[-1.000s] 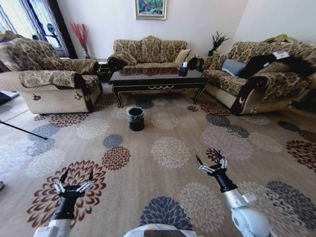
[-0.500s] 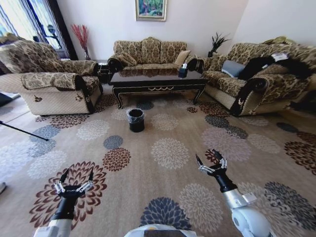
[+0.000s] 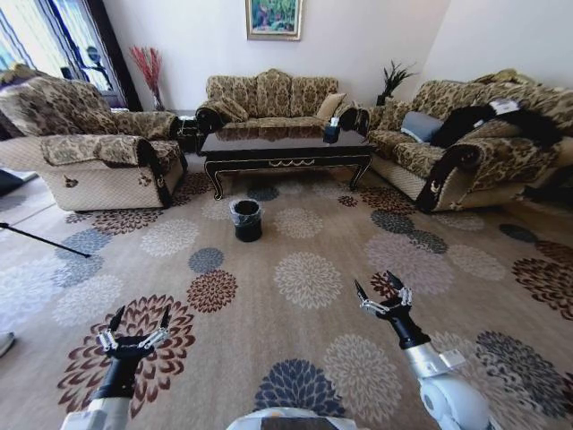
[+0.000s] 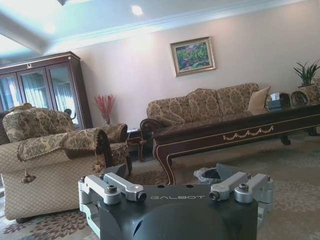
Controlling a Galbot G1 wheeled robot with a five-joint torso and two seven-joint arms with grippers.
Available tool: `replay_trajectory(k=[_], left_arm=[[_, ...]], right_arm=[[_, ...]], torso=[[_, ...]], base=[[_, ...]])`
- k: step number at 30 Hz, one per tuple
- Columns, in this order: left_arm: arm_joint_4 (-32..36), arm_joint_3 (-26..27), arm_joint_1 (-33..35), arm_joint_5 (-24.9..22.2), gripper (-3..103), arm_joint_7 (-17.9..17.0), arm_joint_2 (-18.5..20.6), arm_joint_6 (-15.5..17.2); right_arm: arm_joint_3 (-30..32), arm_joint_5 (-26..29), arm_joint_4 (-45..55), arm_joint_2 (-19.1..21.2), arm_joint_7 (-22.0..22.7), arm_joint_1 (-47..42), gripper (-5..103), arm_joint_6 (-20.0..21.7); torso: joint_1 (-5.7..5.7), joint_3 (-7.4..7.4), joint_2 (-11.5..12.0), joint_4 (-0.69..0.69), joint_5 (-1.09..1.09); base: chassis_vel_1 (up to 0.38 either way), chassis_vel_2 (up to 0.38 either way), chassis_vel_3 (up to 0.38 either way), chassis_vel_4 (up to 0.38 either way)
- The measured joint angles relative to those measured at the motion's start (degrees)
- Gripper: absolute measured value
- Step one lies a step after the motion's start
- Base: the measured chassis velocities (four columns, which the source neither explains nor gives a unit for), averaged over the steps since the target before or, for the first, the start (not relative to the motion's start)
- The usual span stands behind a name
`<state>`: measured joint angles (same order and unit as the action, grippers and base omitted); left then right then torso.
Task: Move to the front of the table and pick up the trash from the floor, then place it into the trash bin.
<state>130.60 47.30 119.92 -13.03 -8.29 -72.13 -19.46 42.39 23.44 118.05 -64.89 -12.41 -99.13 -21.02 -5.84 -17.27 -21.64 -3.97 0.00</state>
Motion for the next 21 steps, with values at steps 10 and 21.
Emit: replay_trajectory(k=[10, 21], left_arm=[[0.0, 0.0, 0.0, 0.0, 100, 0.0, 0.0, 0.0], [0.0, 0.0, 0.0, 0.0, 100, 0.0, 0.0, 0.0]], right_arm=[[0.0, 0.0, 0.0, 0.0, 0.0, 0.0, 100, 0.0], [0.0, 0.0, 0.0, 0.0, 0.0, 0.0, 100, 0.0]], torso=[[-0.87, -1.67, -2.5, 0.0, 0.0], [-1.75, -3.16, -4.9, 0.0, 0.0]], base=[[0.0, 0.0, 0.0, 0.0], [0.0, 0.0, 0.0, 0.0]])
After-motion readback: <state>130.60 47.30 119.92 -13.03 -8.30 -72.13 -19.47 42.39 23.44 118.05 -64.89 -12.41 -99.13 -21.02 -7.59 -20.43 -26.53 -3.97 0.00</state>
